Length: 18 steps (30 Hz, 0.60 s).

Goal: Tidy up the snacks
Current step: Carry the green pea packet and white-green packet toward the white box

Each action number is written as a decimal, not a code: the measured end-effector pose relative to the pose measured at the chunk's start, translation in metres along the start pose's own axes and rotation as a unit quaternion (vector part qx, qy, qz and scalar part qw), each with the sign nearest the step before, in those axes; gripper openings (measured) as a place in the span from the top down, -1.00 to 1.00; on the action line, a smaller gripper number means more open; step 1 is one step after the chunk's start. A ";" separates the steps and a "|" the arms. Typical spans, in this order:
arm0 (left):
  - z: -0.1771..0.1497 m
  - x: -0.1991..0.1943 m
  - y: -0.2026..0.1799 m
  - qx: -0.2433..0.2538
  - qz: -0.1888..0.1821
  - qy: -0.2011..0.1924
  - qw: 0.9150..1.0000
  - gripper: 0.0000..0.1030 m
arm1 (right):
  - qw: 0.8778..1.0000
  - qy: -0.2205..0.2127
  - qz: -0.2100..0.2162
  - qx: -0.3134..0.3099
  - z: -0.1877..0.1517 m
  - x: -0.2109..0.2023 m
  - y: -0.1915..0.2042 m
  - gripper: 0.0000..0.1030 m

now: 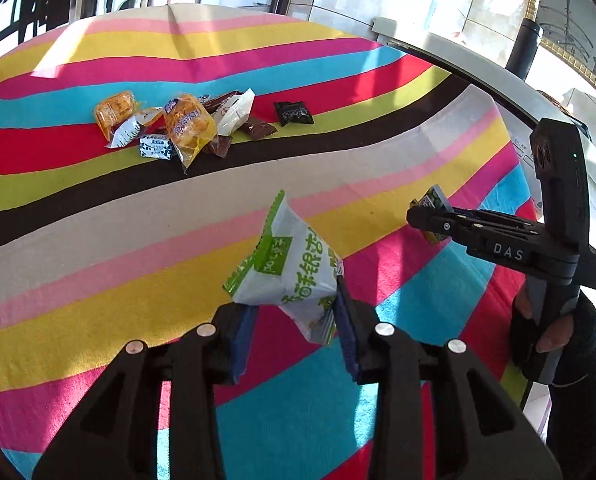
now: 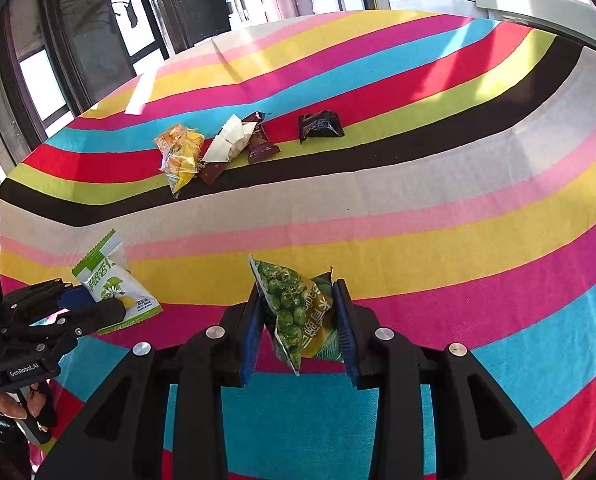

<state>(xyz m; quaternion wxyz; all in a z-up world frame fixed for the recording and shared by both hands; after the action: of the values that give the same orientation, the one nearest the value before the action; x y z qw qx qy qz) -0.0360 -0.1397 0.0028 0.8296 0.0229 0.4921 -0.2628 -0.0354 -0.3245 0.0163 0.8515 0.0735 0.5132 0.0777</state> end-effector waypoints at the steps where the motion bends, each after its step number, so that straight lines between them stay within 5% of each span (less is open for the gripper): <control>1: -0.004 -0.004 0.003 -0.007 -0.003 -0.002 1.000 0.29 | 1.000 0.001 -0.002 0.000 0.000 0.000 0.000 0.33; 10: -0.027 -0.021 0.018 -0.063 -0.027 -0.017 0.997 0.28 | 1.000 0.011 0.000 0.001 0.002 0.006 -0.001 0.33; 18: -0.040 -0.022 0.010 -0.076 -0.011 -0.018 0.997 0.28 | 1.000 0.002 0.011 0.002 -0.001 0.000 0.002 0.34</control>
<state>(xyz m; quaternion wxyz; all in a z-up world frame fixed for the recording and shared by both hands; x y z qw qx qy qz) -0.0718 -0.1099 -0.0021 0.8348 -0.0508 0.4958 -0.2341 -0.0363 -0.3229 0.0165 0.8492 0.0810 0.5146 0.0862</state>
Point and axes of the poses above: each gripper's, at about its wrist camera, not at the fingertips, and x roughly the way its jaws point, y to its left, z to its top, the point moved 3 cm from there along x, roughly the way its jaws point, and after that the axes turned 12 degrees about y, right-handed, at the moved point
